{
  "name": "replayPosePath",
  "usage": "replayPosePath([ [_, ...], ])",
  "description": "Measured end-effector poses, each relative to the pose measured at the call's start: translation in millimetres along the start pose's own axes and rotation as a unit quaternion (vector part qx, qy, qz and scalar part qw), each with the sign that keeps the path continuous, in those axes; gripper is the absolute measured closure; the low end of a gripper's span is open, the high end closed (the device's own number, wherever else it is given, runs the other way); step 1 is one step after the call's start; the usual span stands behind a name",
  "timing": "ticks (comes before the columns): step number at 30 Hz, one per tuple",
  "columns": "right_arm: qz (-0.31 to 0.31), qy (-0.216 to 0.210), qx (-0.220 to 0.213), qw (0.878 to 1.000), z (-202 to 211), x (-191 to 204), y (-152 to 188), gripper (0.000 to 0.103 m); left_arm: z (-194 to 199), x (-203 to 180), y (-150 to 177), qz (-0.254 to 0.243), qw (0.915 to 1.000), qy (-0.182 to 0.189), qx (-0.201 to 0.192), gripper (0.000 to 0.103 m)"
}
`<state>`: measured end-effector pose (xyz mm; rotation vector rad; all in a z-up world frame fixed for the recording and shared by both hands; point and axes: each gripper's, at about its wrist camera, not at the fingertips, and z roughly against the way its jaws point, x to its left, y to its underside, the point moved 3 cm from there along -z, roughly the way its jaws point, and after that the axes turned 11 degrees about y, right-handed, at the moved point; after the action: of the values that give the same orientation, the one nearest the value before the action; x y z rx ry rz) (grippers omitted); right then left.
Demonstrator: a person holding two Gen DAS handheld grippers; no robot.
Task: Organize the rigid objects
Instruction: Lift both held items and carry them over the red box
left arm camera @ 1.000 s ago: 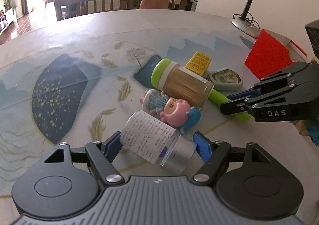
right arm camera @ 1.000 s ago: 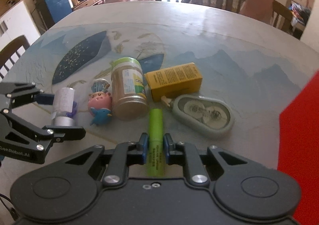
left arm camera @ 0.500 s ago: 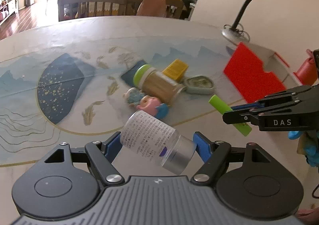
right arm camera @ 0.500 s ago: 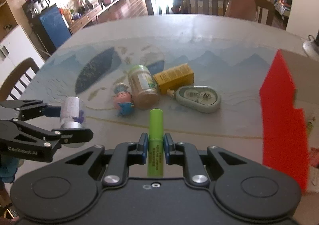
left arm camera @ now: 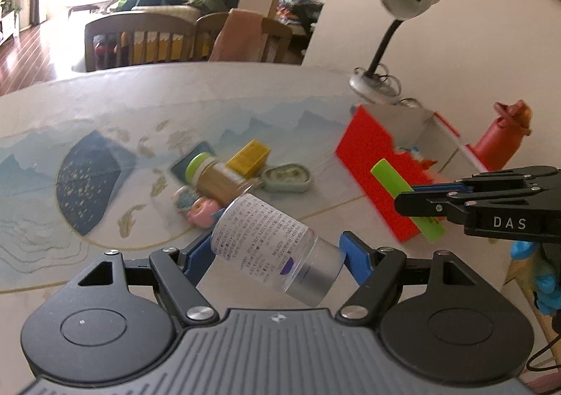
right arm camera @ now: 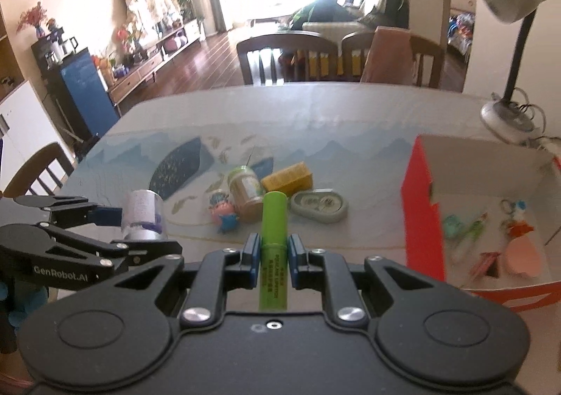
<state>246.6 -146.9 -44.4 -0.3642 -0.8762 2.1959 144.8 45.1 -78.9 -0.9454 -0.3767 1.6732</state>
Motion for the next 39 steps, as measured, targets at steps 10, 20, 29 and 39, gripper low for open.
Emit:
replayPosePath([
  [10,-0.022,0.018,-0.042,0.999,25,-35,-12,0.088,-2,-50,-27,-0.041,0.9989,0.021,-0.014,0.025],
  [20,-0.059,0.039,-0.04,0.997,21,-112,-14,0.088,-62,-105,-51,-0.057,0.9974,0.044,0.007,0.025],
  [29,-0.073,0.074,-0.024,0.994,-3,-185,-10,0.088,-131,-144,-68,-0.059,0.9963,0.047,0.041,0.025],
  [39,-0.075,0.099,0.0,0.992,-36,-252,-5,0.088,-194,-178,-86,-0.077,0.994,0.038,0.068,0.025],
])
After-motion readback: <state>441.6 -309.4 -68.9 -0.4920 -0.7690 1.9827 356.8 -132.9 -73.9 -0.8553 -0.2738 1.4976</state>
